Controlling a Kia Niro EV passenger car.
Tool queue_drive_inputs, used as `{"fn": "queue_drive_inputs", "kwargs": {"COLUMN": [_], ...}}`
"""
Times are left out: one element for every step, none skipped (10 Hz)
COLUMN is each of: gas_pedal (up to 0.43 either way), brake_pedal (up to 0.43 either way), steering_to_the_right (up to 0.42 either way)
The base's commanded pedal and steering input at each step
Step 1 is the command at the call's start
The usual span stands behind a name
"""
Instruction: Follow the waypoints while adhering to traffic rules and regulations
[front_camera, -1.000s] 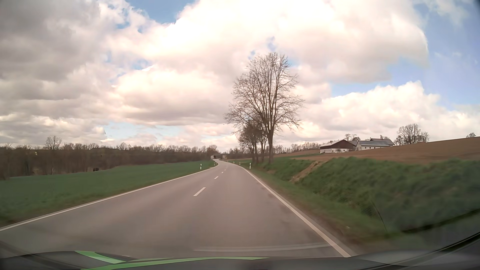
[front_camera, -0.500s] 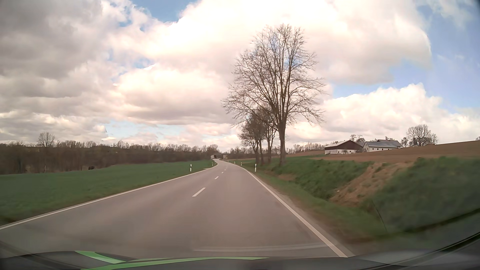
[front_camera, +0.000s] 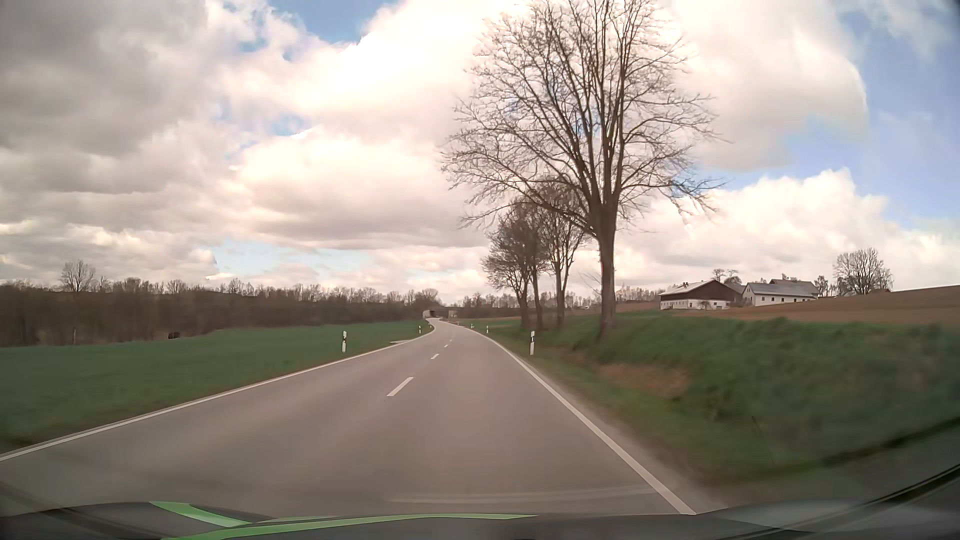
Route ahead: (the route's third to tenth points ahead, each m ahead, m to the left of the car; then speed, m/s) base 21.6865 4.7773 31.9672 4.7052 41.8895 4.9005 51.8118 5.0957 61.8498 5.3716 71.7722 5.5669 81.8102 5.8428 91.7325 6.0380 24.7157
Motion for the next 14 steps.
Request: {"fn": "queue_drive_inputs", "kwargs": {"gas_pedal": [0.189, 0.189, 0.189, 0.189, 0.189, 0.177, 0.177, 0.177, 0.177, 0.177, 0.177, 0.169, 0.169, 0.169], "brake_pedal": [0.0, 0.0, 0.0, 0.0, 0.0, 0.0, 0.0, 0.0, 0.0, 0.0, 0.0, 0.0, 0.0, 0.0], "steering_to_the_right": [-0.001, -0.001, 0.0, 0.0, 0.0, 0.0, 0.0, 0.001, 0.0, 0.0, 0.0, 0.0, 0.0, -0.001]}}
